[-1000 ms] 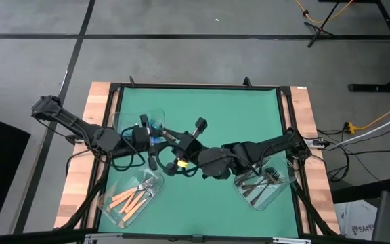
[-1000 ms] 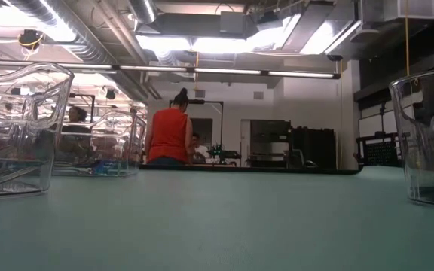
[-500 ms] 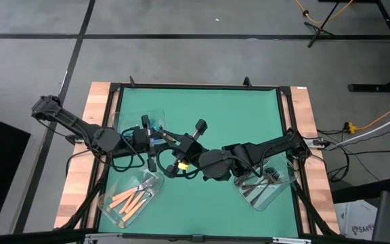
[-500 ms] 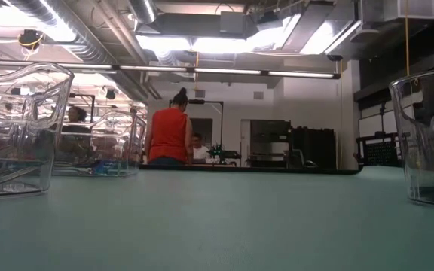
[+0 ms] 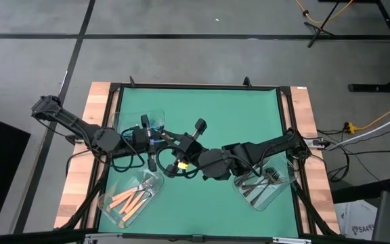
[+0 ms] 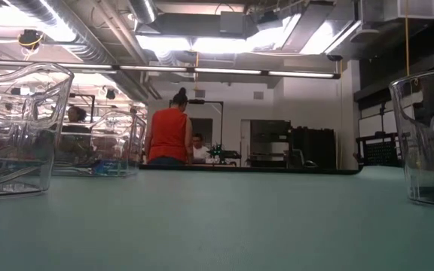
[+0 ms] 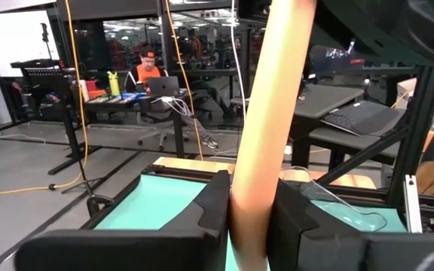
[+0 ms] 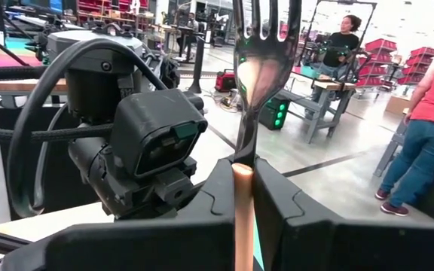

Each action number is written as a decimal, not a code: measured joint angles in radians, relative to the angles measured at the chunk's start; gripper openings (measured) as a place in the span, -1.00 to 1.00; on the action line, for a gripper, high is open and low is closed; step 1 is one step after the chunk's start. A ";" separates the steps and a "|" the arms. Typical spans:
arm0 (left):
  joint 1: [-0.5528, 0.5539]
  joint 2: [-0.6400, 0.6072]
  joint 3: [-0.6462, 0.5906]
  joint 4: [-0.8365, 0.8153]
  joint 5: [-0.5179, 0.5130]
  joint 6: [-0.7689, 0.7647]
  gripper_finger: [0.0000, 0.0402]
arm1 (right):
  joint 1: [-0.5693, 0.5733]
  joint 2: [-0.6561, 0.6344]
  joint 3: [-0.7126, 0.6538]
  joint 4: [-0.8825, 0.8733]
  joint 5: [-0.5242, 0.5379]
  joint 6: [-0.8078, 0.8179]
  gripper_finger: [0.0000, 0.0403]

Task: Sort silverware by color (type)
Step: Put the yellow fork into the bottom left transparent bin

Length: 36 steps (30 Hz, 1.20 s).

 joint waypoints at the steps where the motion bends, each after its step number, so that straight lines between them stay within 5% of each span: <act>1: 0.000 0.000 0.000 0.000 0.000 0.000 -0.77 | 0.000 0.000 0.000 0.000 -0.004 0.000 -0.95; 9: 0.000 0.000 0.000 -0.007 0.000 -0.002 -0.78 | 0.000 0.000 0.000 -0.003 -0.006 -0.005 -0.92; 20: 0.000 0.000 0.000 -0.023 0.000 -0.009 -0.78 | 0.010 -0.005 -0.001 -0.043 -0.003 -0.067 -0.44; 29: -0.032 -0.002 0.000 -0.153 0.006 -0.147 -0.78 | 0.092 -0.096 0.000 -0.265 0.067 -0.109 -0.36; 36: -0.108 -0.002 0.000 -0.389 0.078 -0.443 -0.77 | 0.187 -0.183 0.000 -0.518 0.073 -0.034 -0.36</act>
